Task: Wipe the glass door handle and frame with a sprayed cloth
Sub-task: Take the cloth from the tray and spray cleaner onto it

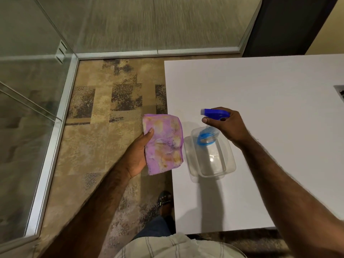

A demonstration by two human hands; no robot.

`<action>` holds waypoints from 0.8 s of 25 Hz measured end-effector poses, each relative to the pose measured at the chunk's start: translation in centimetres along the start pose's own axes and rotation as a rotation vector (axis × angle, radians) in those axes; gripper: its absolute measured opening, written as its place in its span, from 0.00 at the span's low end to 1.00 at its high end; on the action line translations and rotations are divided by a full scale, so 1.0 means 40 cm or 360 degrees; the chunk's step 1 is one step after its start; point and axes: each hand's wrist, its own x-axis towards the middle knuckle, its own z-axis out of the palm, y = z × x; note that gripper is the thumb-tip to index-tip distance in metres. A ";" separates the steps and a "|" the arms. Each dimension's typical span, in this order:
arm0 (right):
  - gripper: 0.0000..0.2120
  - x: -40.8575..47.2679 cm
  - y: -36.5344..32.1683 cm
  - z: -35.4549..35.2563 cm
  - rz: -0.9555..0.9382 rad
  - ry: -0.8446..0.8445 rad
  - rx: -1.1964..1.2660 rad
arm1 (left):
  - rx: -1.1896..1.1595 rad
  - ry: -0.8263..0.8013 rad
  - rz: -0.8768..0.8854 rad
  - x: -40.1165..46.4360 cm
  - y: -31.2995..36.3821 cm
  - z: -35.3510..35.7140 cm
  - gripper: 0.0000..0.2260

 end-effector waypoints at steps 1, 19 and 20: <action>0.14 -0.005 -0.003 0.007 0.0007 0.0018 0.0024 | -0.0006 -0.0003 -0.0002 0.000 0.005 0.003 0.22; 0.17 -0.151 -0.187 0.086 -0.0129 -0.0241 -0.0157 | 0.0060 0.0061 0.0207 -0.012 0.017 0.003 0.33; 0.20 -0.155 -0.185 0.097 -0.0129 -0.0225 -0.0175 | 0.0063 0.0073 0.0206 -0.014 0.016 0.006 0.36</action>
